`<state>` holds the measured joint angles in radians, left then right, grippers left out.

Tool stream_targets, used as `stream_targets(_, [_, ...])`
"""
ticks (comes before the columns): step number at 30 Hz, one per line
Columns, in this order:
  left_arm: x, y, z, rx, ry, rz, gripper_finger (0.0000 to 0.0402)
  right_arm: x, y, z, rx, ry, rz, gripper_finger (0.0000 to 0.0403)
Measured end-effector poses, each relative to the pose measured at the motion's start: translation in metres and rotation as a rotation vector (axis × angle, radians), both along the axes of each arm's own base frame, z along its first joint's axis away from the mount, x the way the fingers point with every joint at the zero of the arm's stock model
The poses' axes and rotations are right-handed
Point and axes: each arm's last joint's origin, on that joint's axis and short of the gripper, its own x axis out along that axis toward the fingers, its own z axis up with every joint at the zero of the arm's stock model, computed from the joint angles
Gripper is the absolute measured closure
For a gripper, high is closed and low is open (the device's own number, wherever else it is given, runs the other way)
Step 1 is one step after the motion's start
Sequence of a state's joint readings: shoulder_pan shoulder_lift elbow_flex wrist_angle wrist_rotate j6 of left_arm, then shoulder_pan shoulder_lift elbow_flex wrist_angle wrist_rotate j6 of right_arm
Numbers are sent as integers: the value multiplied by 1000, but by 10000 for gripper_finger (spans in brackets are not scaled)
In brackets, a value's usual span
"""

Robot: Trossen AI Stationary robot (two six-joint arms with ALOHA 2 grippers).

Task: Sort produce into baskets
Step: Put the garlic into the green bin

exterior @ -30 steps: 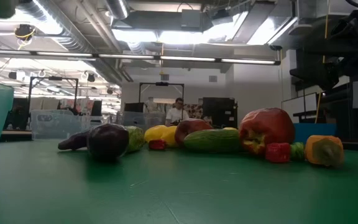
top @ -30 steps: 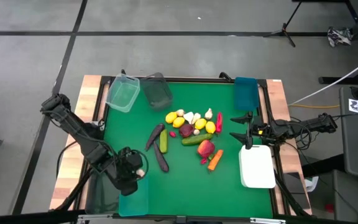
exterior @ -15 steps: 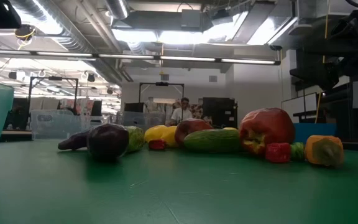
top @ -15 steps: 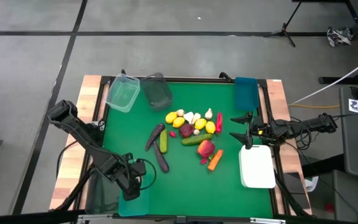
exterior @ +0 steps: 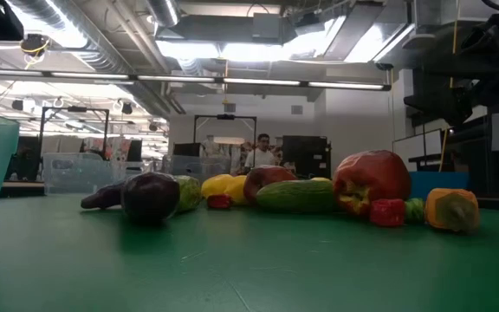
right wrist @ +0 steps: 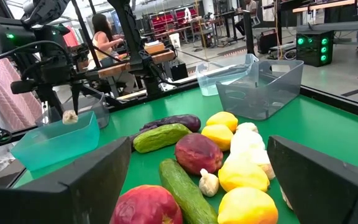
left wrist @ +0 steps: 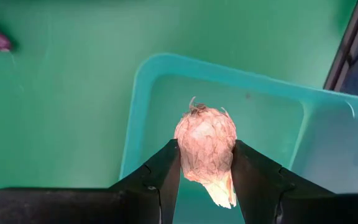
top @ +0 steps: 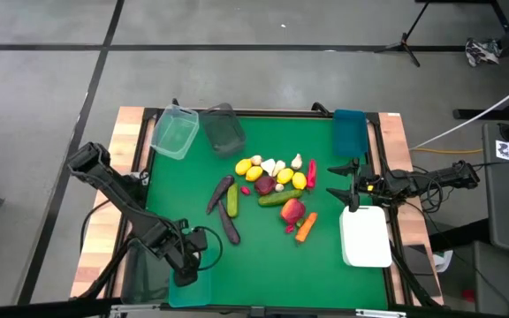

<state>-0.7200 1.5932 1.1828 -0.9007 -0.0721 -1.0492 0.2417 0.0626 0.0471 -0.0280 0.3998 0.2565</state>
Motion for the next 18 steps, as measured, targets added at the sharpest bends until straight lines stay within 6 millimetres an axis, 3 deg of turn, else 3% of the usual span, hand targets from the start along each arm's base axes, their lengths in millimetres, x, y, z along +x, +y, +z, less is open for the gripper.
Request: stream_targets(18, [1, -1, 1, 13, -28, -64, 274, 0, 0, 0, 0, 0, 0, 27])
